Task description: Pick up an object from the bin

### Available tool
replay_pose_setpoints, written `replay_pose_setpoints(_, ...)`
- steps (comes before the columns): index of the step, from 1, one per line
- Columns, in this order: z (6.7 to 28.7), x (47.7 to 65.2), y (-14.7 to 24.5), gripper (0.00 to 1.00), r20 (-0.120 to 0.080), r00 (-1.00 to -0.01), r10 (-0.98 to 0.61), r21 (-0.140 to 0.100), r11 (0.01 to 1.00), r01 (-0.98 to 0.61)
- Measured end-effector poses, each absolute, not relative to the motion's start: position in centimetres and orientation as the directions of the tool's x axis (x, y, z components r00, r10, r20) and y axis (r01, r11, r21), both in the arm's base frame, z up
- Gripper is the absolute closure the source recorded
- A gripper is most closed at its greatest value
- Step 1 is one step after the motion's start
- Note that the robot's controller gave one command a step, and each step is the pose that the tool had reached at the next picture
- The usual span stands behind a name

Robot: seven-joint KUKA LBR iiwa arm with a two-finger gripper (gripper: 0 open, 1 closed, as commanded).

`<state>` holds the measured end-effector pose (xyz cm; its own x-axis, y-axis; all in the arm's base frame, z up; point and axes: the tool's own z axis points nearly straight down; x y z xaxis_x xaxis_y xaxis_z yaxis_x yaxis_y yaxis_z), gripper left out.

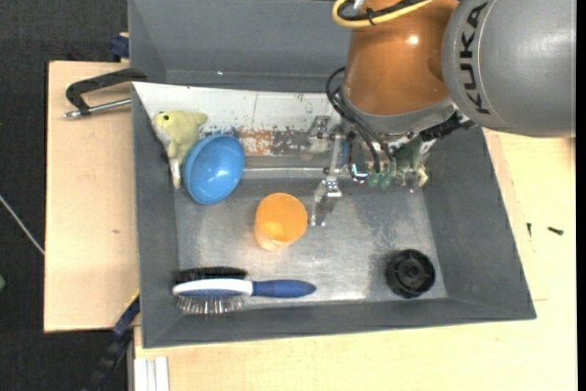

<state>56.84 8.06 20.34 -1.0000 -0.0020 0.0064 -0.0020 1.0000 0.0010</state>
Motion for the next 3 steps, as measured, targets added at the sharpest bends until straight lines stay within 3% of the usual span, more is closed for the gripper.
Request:
replay_pose_setpoints(1,8.4,58.2,10.6,0.0,-0.007,-0.999,-0.041,0.002,0.999,-0.041)
replay_pose_setpoints(3,11.0,58.5,10.3,0.0,-0.006,-0.993,-0.115,0.001,0.993,-0.115)
